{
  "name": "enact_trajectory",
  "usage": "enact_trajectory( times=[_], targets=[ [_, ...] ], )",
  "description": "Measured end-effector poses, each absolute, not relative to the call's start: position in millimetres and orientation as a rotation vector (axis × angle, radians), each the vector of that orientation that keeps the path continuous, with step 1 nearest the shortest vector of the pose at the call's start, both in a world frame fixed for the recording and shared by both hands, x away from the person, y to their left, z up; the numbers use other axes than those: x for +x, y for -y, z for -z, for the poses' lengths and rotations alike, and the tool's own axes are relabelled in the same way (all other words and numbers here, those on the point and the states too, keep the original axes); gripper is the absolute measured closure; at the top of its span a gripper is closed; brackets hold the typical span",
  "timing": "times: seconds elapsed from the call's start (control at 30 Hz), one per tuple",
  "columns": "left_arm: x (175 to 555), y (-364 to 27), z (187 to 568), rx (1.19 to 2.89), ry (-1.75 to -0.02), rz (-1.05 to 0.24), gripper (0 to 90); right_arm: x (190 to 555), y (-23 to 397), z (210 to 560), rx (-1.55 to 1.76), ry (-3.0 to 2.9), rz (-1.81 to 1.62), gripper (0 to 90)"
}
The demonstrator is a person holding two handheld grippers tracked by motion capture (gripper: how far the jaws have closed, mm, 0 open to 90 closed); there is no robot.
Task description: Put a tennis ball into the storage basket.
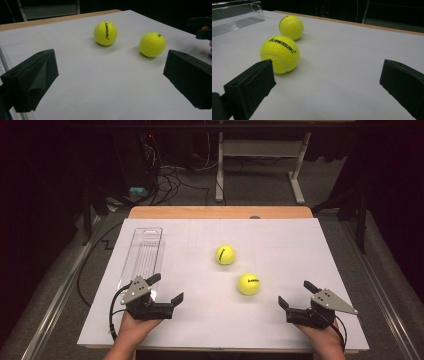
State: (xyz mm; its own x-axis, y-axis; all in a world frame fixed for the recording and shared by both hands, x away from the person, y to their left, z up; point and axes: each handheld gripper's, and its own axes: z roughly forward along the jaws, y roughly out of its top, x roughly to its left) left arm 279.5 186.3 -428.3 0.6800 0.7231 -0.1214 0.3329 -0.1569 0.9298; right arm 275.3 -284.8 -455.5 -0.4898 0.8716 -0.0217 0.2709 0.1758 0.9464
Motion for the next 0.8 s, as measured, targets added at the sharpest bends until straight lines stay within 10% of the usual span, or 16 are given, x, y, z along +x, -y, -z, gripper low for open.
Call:
enact_trajectory(
  times=[0.8],
  targets=[
    [299.6, -151.2, 425.3, 1.968, -0.924, -0.353, 0.4, 275.5, 286.3, 454.3, 1.073, -1.869, -1.336, 0.0]
  ],
)
